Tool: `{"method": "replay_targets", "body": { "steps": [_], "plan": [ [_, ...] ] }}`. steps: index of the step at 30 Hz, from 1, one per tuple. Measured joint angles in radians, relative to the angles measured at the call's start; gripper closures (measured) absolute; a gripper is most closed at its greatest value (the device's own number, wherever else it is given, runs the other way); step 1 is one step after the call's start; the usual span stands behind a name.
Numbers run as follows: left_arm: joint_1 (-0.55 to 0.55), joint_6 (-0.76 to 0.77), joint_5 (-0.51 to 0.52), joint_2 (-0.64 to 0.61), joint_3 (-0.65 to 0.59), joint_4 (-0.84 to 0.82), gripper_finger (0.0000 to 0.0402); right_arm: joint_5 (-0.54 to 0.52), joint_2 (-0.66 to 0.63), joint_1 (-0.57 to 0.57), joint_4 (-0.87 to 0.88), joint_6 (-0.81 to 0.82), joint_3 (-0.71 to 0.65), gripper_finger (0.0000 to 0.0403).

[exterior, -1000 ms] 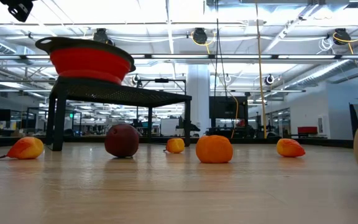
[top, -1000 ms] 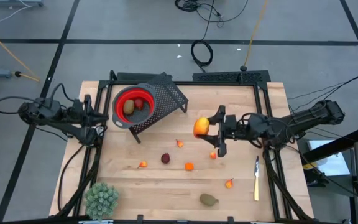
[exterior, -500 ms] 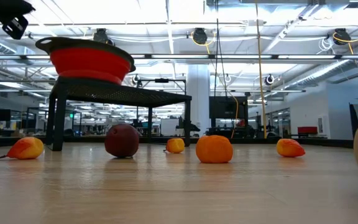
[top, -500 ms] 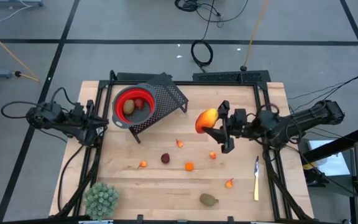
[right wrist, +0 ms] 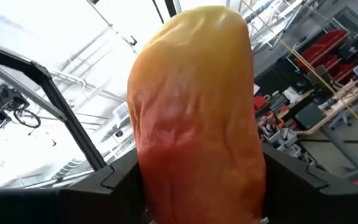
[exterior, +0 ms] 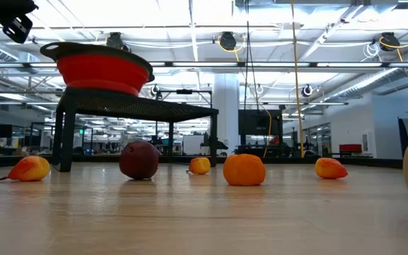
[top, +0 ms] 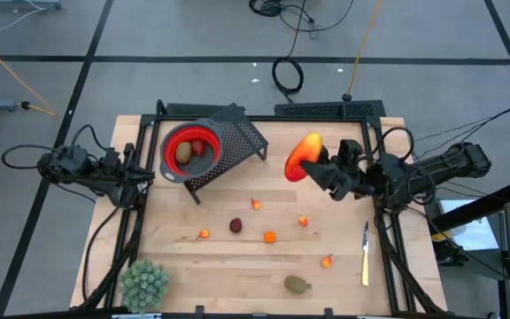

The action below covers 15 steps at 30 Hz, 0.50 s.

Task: Pick & Place Fruit
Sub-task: Put the mango into the red strainer bowl on the shelf

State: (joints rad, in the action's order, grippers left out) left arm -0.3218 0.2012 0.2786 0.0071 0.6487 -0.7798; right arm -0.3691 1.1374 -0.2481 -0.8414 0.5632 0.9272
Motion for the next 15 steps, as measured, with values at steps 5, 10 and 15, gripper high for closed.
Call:
{"method": "replay_targets", "body": {
  "steps": [5,10,15],
  "plan": [
    [0.000,0.000,0.000,0.000,0.000,0.000,0.0380,0.003,0.000,0.000,0.000,-0.001,0.000,0.0165],
    [0.000,0.000,-0.020,0.000,-0.011,0.032,0.0380,0.003,0.000,0.000,0.022,-0.006,0.000,0.0167],
    [0.000,-0.006,-0.041,0.000,-0.070,0.096,0.0380,0.004,0.000,0.000,0.054,-0.022,0.000,0.0166]
  ]
}}
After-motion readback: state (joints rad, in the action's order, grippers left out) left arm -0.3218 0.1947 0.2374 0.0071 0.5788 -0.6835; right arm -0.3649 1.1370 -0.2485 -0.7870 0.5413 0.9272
